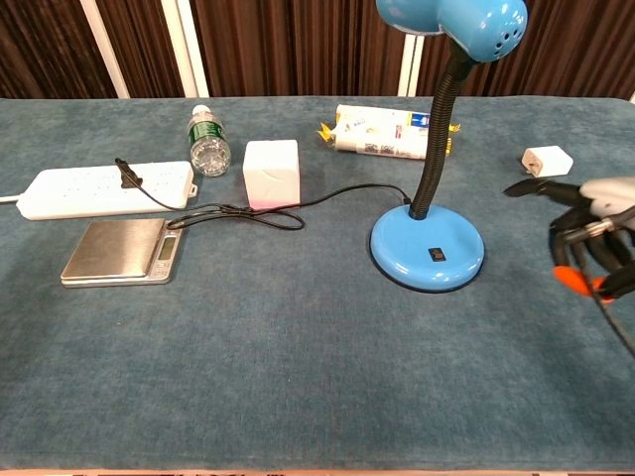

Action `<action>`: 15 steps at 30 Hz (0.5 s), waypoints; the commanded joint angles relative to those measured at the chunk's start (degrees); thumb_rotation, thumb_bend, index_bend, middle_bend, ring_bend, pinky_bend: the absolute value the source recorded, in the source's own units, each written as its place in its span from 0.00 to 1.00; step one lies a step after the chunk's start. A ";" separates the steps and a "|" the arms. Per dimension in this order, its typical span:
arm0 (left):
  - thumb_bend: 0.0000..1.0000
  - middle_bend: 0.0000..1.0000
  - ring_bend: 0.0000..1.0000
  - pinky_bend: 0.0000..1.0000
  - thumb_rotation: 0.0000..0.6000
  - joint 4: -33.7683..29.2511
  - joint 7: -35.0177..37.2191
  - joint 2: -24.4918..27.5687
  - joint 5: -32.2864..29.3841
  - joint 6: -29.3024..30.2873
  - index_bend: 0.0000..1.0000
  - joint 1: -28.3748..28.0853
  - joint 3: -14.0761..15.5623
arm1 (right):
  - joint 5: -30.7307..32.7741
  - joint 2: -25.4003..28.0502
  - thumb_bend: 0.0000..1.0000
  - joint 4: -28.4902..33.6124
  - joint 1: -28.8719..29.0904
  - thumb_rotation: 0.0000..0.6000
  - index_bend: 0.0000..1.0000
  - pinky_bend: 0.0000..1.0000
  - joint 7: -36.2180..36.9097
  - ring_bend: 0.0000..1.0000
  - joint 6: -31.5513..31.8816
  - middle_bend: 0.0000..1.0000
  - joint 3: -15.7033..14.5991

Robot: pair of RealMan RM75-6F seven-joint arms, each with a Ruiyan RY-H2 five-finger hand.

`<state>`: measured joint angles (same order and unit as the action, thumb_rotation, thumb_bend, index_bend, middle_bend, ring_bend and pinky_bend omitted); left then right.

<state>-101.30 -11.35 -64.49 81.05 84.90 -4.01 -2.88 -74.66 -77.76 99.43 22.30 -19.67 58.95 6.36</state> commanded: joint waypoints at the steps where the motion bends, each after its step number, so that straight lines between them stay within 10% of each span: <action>1: 0.45 0.04 0.00 0.00 1.00 -0.02 -0.03 0.00 -0.04 0.00 0.17 0.01 0.00 | 1.89 -1.68 0.50 -0.31 1.44 1.00 0.00 0.71 -1.82 0.69 -1.12 0.56 0.28; 15: 0.45 0.04 0.00 0.00 1.00 -0.06 -0.64 -0.26 -0.02 -0.15 0.17 -0.04 0.19 | 6.74 -4.47 0.50 -2.16 4.46 1.00 0.00 0.81 -5.44 0.69 -3.10 0.56 -0.78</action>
<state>-101.36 -11.98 -64.75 81.03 84.75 -4.05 -2.70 -68.08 -82.12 97.34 26.65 -24.98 55.94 5.67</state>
